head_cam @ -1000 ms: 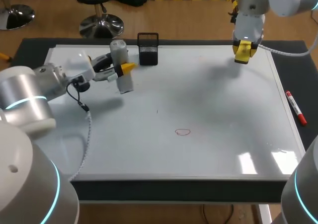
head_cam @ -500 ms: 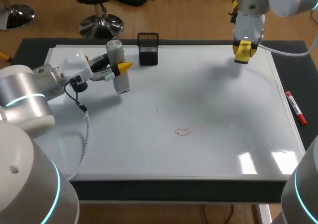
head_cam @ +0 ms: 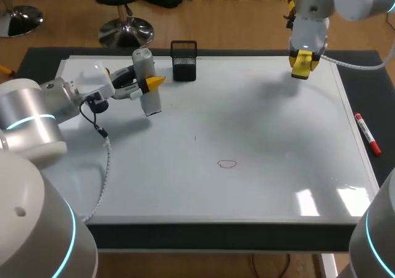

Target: Pick up the inspection probe, press it on each red-marked spot on the whiteboard one by one, put down the probe, pick up the eraser, and wipe off all the red marks.

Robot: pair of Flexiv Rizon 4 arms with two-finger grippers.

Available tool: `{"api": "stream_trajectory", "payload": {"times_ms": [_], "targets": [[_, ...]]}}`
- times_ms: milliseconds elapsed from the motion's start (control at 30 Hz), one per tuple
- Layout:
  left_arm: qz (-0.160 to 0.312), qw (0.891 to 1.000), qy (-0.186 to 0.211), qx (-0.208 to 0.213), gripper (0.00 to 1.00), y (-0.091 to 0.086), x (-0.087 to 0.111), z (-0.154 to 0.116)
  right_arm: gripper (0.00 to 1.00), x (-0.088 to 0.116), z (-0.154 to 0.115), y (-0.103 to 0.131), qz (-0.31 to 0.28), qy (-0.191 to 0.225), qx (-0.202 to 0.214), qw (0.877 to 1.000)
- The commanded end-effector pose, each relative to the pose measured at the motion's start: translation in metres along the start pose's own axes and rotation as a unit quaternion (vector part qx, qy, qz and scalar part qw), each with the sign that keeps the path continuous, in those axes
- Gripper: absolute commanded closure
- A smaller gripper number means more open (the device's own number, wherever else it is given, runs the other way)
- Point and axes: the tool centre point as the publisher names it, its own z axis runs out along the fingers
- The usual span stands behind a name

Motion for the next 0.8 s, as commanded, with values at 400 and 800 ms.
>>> {"api": "stream_trajectory", "payload": {"times_ms": [400,800], "targets": [[0.001,1.000,-0.001,0.001,1.00,0.000,0.000,0.001,1.00,-0.036,-0.017,0.036,-0.058,-0.009,0.037,0.998],[0.001,1.000,-0.001,0.001,1.00,0.000,0.000,0.001,1.00,-0.090,-0.040,0.127,-0.122,-0.046,0.054,0.990]]}}
